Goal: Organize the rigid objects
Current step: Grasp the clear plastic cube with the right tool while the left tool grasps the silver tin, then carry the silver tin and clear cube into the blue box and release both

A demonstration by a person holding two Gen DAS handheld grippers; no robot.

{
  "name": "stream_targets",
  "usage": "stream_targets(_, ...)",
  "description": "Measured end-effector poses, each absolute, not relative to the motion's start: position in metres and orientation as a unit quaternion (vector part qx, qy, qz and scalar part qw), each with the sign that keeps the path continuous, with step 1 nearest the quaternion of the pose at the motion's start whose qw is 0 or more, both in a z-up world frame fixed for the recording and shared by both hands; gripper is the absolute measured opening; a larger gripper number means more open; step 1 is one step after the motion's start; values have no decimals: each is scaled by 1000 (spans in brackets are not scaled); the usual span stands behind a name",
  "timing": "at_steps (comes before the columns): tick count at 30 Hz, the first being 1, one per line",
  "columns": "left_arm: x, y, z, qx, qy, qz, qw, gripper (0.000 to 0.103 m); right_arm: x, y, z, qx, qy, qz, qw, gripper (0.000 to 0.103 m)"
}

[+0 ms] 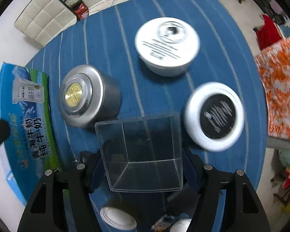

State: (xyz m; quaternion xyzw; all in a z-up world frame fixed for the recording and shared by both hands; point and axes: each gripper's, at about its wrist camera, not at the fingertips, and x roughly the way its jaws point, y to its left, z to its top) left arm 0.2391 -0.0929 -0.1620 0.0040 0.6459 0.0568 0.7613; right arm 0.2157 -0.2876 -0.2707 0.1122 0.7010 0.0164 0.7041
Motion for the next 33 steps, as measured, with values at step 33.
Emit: stream_targets(33,299,-200,-275,96,704,-47,702,89,217,-366,-238,94,657,-105,740,68)
